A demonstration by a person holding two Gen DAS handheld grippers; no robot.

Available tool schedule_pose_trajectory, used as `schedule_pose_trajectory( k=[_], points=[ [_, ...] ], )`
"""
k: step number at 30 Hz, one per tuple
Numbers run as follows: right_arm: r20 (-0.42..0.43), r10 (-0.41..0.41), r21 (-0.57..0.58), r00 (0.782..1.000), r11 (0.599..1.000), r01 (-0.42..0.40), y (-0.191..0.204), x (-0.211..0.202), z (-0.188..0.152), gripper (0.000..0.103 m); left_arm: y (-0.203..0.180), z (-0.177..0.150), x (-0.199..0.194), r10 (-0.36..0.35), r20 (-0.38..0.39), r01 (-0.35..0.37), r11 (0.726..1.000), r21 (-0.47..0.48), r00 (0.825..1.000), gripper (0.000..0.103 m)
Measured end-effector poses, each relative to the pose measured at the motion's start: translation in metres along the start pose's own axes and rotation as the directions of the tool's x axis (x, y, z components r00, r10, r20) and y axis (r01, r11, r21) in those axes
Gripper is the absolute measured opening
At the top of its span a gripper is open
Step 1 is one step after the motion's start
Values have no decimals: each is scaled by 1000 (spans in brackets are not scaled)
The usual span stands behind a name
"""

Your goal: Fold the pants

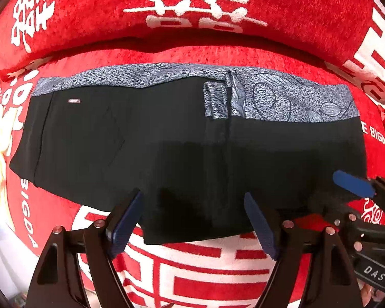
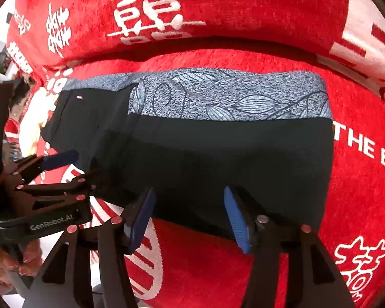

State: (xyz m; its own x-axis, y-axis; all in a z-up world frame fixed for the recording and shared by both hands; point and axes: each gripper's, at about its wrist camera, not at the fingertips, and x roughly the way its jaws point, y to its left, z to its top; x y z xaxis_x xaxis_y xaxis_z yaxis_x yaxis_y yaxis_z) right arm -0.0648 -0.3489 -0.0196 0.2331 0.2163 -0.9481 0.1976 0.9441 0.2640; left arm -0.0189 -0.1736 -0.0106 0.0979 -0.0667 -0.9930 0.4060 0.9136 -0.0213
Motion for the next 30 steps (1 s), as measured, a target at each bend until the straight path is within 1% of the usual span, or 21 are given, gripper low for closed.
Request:
schedule_pose_trajectory(
  k=[3, 6, 9, 13, 17, 20, 22, 24, 27, 30],
  points=[
    [7, -7, 21, 1000, 1000, 7, 11, 1, 3, 60, 16, 1, 0, -4, 2, 4, 1000, -1, 1000, 81],
    [7, -21, 44, 1000, 999, 21, 26, 4, 9, 61, 36, -1, 0, 32, -11, -31, 999, 7, 999, 81],
    [15, -23, 65, 1000, 998, 22, 44, 8, 15, 61, 62, -6, -3, 36, -18, -36, 999, -1, 999, 81],
    [13, -30, 62, 999, 998, 29, 71, 16, 23, 61, 89, -10, -2, 61, -24, -61, 998, -4, 998, 81],
    [-24, -42, 40, 999, 998, 43, 94, 32, 25, 61, 117, -17, -3, 54, -29, -56, 997, -46, 998, 81],
    [-64, -93, 9, 994, 996, 94, 107, 47, 22, 65, 137, -18, 0, 44, -34, -47, 995, -83, 998, 81],
    [-65, -125, -12, 990, 992, 124, 114, 49, 21, 67, 147, -19, 1, 45, -31, -47, 995, -93, 999, 81],
    [-67, -138, -21, 988, 990, 137, 120, 49, 18, 67, 155, -19, 3, 51, -28, -54, 993, -103, 998, 81],
    [-76, -153, -35, 985, 988, 151, 127, 50, 14, 68, 166, -18, 5, 18, -33, -22, 991, -132, 999, 81],
    [-81, -172, -51, 982, 984, 169, 132, 51, 11, 68, 179, -15, 9, 1, -27, -5, 987, -159, 1000, 81]
  ],
)
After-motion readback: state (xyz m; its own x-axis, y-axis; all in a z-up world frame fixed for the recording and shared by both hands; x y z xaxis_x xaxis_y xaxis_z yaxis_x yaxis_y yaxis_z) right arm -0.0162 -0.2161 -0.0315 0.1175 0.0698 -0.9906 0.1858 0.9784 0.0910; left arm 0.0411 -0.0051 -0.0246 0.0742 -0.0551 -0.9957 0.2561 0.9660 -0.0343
